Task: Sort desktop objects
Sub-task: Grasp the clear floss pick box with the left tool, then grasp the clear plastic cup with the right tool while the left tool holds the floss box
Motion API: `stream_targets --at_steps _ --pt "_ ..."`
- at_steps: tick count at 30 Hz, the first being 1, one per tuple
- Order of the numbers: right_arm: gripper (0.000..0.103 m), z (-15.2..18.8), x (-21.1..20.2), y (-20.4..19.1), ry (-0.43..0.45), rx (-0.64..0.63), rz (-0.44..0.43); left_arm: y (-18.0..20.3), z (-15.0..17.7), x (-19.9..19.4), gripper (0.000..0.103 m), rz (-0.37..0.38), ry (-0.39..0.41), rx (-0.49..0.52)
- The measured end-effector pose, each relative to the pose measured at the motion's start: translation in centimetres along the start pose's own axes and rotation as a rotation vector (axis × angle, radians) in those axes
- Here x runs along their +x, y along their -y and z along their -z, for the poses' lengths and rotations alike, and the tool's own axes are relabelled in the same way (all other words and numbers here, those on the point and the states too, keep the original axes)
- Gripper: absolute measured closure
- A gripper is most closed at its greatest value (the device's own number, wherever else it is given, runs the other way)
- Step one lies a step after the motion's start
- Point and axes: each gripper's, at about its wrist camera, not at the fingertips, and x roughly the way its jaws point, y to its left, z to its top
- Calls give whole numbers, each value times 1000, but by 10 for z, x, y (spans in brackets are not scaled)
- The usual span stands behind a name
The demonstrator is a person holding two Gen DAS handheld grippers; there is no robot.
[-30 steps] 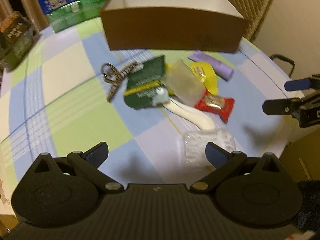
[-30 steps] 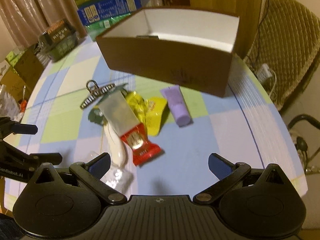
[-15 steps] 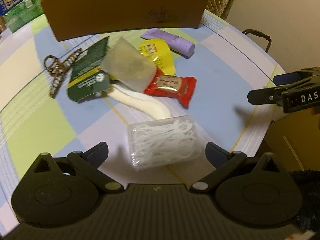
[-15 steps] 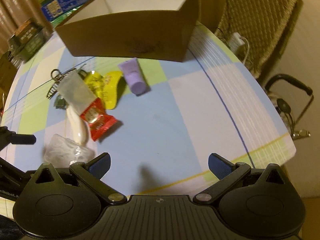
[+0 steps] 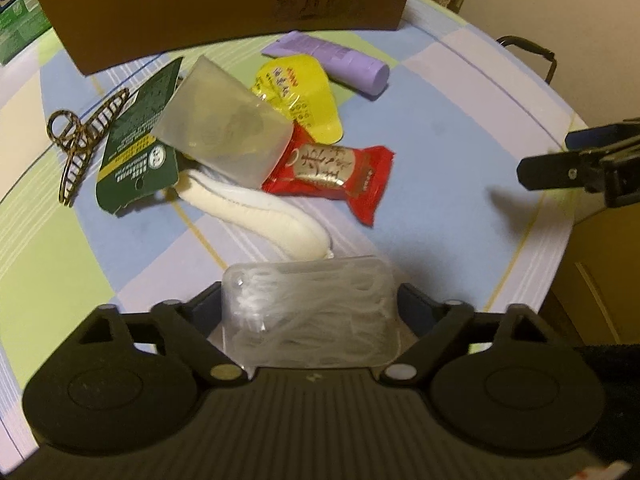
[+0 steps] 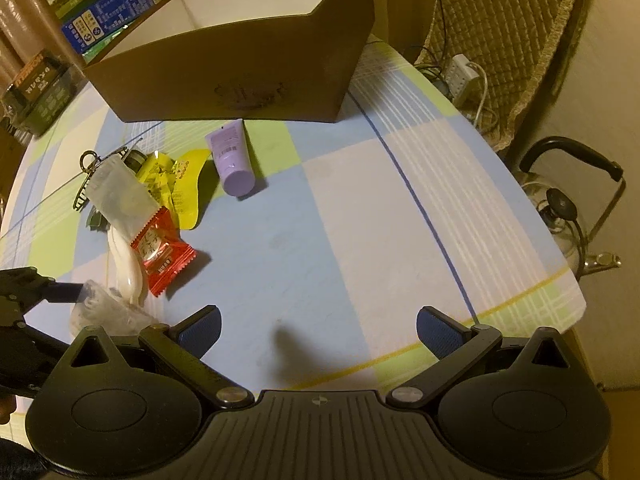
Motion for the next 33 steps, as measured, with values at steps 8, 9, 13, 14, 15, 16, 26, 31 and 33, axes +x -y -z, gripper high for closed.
stream_targets --at_steps 8,9,13,14,15,16,26,31,33 --pt "2 -16 10 -18 14 -67 -55 -27 14 -11 19 -55 23 -77" --pt "2 -18 11 -22 17 -78 -65 -33 17 -14 19 -68 28 -93" --pt "2 -25 18 -39 36 -133 -121 -64 30 -26 20 -122 35 -168" --pt "2 -27 20 -45 43 -155 -135 -71 33 -28 20 -135 36 -186" --pt "2 -29 21 -52 52 -180 -149 -78 35 -30 20 -148 37 -205" --pt "2 -31 22 -58 63 -205 -162 -87 38 -34 20 -162 39 -226" --pt "16 -45 45 -123 192 -470 -253 -136 52 -53 20 -229 72 -351" --pt "38 -47 67 -149 201 -597 -246 -145 52 -53 20 -240 77 -377" --pt "40 -46 74 -156 200 -638 -239 -148 52 -54 20 -240 79 -385"
